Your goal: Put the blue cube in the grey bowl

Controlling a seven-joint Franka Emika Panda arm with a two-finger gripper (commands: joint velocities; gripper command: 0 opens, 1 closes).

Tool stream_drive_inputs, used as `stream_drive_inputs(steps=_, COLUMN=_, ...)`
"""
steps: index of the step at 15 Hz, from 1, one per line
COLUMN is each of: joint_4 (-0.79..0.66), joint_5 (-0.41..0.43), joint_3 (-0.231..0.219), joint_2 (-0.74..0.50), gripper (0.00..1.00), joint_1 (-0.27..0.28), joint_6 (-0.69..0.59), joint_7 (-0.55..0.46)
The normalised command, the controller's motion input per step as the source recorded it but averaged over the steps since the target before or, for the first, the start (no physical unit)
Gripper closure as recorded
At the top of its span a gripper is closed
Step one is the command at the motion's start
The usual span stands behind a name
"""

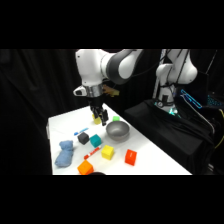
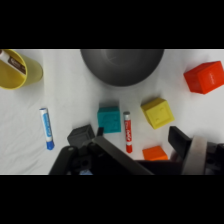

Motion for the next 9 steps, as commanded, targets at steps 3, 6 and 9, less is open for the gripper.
stream_drive_inputs(steps=3, joint_4=-0.09, joint_5=0.130, joint_3=0.027, joint_2=0.12, gripper=0.00, joint_1=-0.087, joint_6=0.48, joint_7=-0.24)
stream_drive_inputs(steps=6, joint_4=-0.05, joint_5=0.159, joint_3=0.048, joint_2=0.14, gripper=0.00, joint_1=-0.115, joint_6=0.47, joint_7=-0.25)
stream_drive_inputs(steps=9, joint_4=0.03, joint_5=0.177, joint_3=0.079, joint_2=0.16, gripper=0.00, joint_1=-0.131, joint_6=0.34, joint_7=-0.24)
